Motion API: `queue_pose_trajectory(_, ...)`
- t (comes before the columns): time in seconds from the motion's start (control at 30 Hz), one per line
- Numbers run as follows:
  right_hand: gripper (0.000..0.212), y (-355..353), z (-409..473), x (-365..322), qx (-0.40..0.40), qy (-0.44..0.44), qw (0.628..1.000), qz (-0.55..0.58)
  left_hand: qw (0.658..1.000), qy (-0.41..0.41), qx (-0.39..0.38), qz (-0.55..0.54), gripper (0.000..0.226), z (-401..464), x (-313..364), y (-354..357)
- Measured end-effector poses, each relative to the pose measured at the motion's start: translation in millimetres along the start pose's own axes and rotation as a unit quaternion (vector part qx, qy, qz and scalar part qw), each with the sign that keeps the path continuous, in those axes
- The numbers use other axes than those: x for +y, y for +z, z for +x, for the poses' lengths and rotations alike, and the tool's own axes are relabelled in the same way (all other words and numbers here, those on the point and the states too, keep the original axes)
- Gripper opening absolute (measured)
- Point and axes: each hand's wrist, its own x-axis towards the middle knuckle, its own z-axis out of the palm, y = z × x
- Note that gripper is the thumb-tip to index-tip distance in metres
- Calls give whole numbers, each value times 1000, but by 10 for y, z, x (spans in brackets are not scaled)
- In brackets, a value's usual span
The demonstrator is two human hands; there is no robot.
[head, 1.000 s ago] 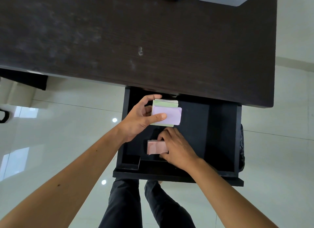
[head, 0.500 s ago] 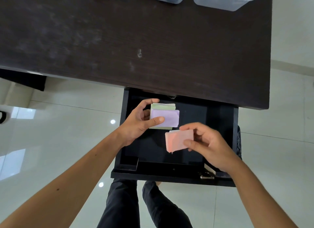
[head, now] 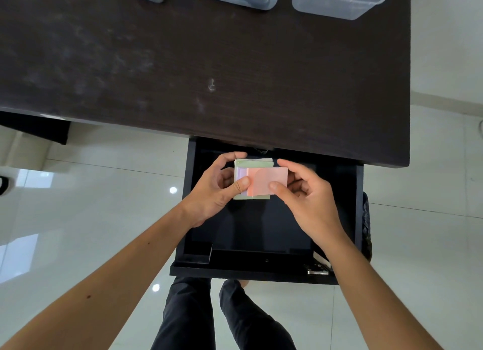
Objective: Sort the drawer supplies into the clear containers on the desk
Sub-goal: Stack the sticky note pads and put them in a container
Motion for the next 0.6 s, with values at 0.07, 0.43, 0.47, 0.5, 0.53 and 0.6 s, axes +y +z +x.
queue_pose_trajectory(0.07,52,24,-8,3,10,3,1000,2,1000,-1,-2,7,99,-9,-1,3)
queue_pose_trajectory(0.43,63,47,-57,-5,36,37,999,-7,999,-33,-19,9,85,-40,3,48)
queue_pose_trajectory(0.47,63,44,-62,5,28,53,998,-7,999,-33,-22,7,84,-39,6,56)
queue_pose_trajectory(0.5,63,37,-68,7,14,76,997,4,999,-35,-24,3,83,-46,22,69)
queue_pose_trajectory(0.53,62,27,-71,11,-5,102,994,30,999,-37,-25,-2,82,-53,44,88)
queue_pose_trajectory(0.6,53,7,-76,14,-46,146,981,116,999,-38,-28,-8,78,-67,76,119)
